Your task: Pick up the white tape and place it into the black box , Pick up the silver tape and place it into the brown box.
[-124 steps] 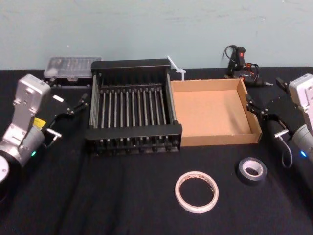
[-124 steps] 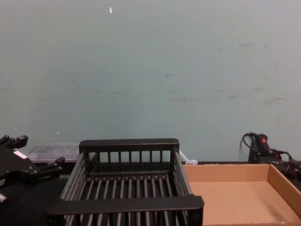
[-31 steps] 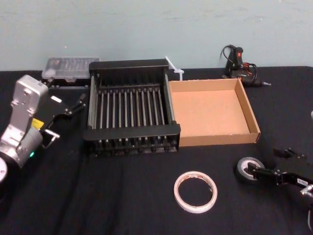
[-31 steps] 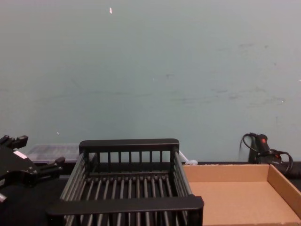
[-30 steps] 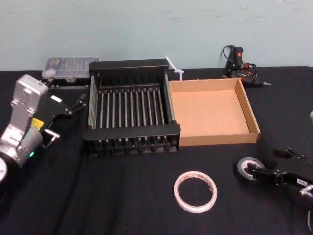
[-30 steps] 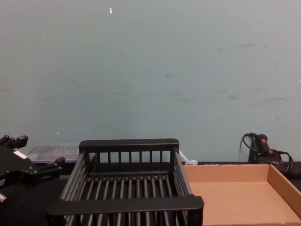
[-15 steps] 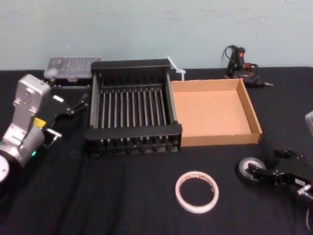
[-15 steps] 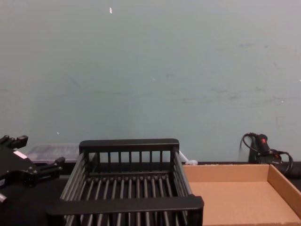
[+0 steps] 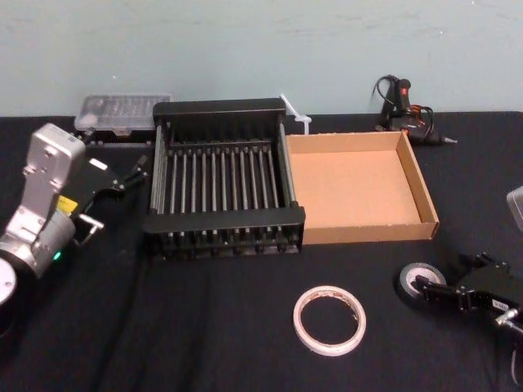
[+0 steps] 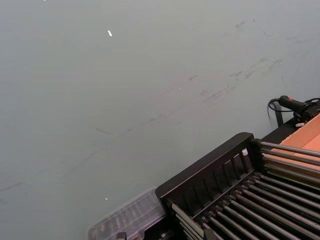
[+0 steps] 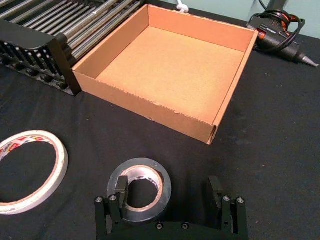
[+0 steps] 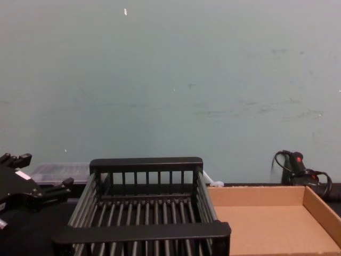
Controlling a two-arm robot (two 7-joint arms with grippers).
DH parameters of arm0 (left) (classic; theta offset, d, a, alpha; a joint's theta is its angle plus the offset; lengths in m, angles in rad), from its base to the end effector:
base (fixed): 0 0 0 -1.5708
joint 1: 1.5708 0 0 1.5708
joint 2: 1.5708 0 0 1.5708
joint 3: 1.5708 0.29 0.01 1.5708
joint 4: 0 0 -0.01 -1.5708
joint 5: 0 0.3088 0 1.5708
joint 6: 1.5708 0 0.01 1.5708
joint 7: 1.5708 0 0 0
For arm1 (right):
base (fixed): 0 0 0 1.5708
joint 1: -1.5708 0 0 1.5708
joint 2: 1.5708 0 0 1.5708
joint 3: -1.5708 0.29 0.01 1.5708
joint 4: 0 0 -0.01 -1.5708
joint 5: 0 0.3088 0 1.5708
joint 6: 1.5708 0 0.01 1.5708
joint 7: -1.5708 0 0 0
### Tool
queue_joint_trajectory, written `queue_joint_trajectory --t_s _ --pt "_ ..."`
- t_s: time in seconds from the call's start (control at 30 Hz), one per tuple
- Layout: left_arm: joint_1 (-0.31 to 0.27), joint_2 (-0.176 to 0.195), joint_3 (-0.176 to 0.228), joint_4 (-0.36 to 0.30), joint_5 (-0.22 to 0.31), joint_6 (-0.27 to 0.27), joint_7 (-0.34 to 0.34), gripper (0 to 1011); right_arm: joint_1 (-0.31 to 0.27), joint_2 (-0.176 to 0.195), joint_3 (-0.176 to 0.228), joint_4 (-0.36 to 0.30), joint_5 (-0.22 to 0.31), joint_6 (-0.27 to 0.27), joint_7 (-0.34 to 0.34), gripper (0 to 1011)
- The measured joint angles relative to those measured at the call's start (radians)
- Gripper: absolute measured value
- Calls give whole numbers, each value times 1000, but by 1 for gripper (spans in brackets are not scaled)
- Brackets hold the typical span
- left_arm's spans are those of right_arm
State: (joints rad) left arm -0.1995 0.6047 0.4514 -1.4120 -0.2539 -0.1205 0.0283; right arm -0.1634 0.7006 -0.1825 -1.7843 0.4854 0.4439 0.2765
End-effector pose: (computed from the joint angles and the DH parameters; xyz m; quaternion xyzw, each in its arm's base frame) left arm 0.3581 0.0827 -0.3023 0.1415 -0.1325 0.5799 0.7913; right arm 0.2778 -0.1058 -0.2684 -0.2475 0.1376 -0.4783 0.8313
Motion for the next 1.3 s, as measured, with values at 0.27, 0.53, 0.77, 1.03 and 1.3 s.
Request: queue_joint_trajectory --t_s 0.27,0.53,0.77,1.03,1.3 --pt "0 0 0 0 0 0 0 1001 15 -9 -4 14 -14 5 9 1002" --pt "0 0 0 0 0 0 0 1001 30 -15 -12 29 -29 15 23 1002" --pt "0 0 0 0 0 0 0 1001 38 -21 -16 39 -38 20 26 1002" --pt "0 0 0 0 0 0 0 1001 46 -27 -18 47 -44 25 32 1002" --pt "0 0 0 0 0 0 0 1001 50 -29 -18 51 -46 27 37 1002"
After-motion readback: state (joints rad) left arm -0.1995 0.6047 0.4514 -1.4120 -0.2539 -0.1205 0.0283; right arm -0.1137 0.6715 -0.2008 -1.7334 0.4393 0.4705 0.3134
